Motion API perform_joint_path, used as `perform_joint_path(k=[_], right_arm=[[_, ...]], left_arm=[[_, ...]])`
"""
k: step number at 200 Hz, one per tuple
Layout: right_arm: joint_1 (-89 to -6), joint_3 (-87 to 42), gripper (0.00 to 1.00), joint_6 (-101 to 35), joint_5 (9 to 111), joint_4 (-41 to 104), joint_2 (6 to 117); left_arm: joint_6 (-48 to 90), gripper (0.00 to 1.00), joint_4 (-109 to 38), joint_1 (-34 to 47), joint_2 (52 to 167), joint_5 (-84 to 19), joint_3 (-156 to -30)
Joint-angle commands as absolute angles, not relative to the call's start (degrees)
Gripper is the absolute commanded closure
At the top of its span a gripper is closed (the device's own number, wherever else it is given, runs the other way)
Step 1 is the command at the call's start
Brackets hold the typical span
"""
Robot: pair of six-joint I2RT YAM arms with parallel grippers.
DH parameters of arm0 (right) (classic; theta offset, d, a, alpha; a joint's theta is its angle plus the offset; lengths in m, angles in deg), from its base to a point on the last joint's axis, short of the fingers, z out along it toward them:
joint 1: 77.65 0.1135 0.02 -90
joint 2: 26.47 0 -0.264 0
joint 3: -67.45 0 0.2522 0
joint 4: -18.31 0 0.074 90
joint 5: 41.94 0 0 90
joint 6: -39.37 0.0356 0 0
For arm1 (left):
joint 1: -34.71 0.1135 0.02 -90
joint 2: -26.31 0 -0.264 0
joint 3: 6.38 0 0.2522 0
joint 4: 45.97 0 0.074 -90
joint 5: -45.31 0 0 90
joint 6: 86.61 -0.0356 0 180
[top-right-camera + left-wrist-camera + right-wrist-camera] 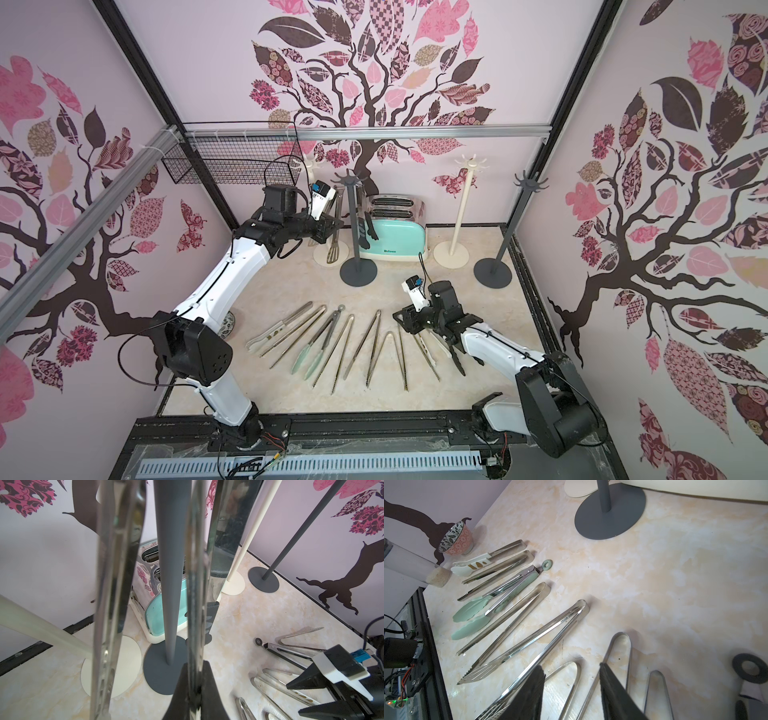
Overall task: Hang food tongs on kitchen utensil racks
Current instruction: Hang the food tongs on the rack.
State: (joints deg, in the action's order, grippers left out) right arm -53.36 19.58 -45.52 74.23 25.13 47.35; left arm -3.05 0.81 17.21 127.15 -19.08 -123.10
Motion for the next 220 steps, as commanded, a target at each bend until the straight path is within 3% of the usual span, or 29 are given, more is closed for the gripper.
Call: perform_joint_path(k=[1, 32, 149, 220], right_arm=[[-53.47, 18.34, 0.54, -45.97, 74.93, 25.13, 47.92], [-53.44, 18.49, 0.53, -45.97, 75.13, 24.99, 48.06], [-53.52, 18.64, 0.54, -46.06, 74.17, 25.46, 47.80], [-53.49, 18.80, 0.53, -46.06, 72.42, 26.12, 47.27]], left_arm=[[-4.03, 1.00, 2.91, 16.60, 128.85, -20.07, -122.45], [-4.26, 1.00, 2.83, 16.43, 128.54, -21.11, -120.66], [-4.74, 0.80, 2.94, 16.28, 129.18, -22.18, -119.80], [-5.14, 0.77, 4.07, 16.26, 128.81, -22.54, -120.16]])
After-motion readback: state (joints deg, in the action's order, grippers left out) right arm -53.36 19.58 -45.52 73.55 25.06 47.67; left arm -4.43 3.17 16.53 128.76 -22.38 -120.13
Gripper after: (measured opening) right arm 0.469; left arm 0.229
